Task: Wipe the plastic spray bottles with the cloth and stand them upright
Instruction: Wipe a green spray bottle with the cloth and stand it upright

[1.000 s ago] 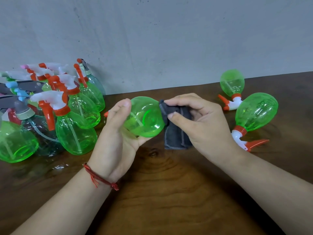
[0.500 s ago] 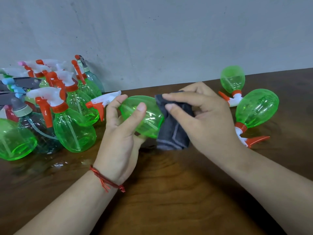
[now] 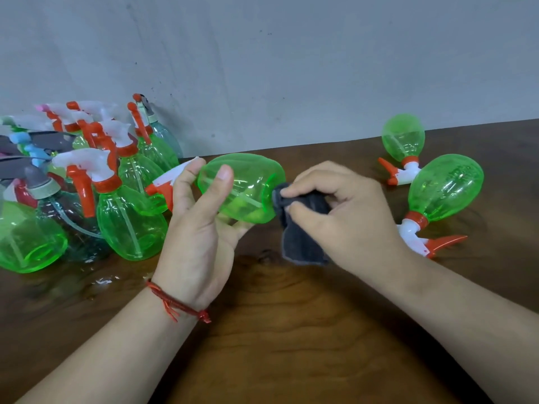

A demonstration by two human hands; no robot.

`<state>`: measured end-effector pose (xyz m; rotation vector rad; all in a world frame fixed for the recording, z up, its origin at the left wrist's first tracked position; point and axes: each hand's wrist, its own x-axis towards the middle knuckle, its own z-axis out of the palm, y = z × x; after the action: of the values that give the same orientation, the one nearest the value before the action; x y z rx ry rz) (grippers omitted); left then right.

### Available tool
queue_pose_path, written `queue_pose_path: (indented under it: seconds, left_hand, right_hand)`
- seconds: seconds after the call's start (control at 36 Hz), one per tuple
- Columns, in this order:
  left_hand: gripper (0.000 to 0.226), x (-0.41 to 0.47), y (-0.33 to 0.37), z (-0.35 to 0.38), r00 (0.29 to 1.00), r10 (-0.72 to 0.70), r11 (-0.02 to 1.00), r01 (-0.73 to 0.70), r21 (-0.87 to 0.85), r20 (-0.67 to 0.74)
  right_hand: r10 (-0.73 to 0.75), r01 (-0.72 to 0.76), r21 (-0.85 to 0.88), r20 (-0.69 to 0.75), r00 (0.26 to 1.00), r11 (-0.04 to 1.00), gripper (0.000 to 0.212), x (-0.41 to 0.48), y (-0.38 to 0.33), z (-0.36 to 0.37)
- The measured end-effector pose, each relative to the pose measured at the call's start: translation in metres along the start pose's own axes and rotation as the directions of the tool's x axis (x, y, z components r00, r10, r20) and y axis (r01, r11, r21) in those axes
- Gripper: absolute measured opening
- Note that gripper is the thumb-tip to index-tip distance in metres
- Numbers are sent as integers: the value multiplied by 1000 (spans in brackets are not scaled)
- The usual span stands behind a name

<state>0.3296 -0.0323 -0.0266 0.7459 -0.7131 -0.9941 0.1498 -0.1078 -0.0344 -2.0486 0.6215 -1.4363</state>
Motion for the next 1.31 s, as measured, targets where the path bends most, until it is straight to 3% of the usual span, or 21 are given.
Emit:
queue_pose_path:
  seconds: [0.11,0.19,0.28,0.42,0.56,0.69,0.81,0.89,1.03,1.11,1.19,1.31]
  left_hand:
    - [62,3,3,-3,1000,-16,993,14,120,11]
    - [65,4,2,-5,996,-29,956,4,292,80]
    - [64,0,0,-7,971,-78,903,-27,429,224]
    - [76,-9,-7,-1,954,-37,916,-87,393,297]
    - [80,-10,-8,4,980,-4,961,-51,273,198]
    - [68,-11,-7,8,990,-11,968,-25,251,141]
    - [63,-8,-4,7,997,-44,988,53,143,-65]
    - [63,-4,-2,2,992,-25,989,42,143,-124]
    - [59,-8,-3,7,999,48,972,-43,232,-17]
    - [68,-9,0,7,989,73,941,-110,319,127]
    - [75,-13,0,6,963,-2,918,-105,382,271]
    - [76,-16,-1,8,934,-73,911,-81,404,350]
  right_hand:
    - [-36,23,93,147,988,995,23,-5,-7,4]
    - [-27,24,223,13,1000,975,23,2,-9,-2]
    - [65,-54,195,-52,997,979,26,7,-5,-6]
    - [247,-248,236,33,968,940,31,7,-3,0]
    - [321,-324,286,60,945,902,9,7,-11,-1]
    - [324,-352,280,145,935,893,17,4,-14,-1]
    - [333,-365,307,152,930,879,17,2,-12,4]
    - [322,-352,342,144,936,871,17,-1,-12,8]
    - [274,-297,284,120,954,912,18,1,-10,3]
    - [187,-185,181,5,982,966,22,7,-5,-3]
    - [89,-83,63,-109,990,995,22,13,-2,-10]
    - [-63,50,-162,-76,995,985,19,14,-4,-17]
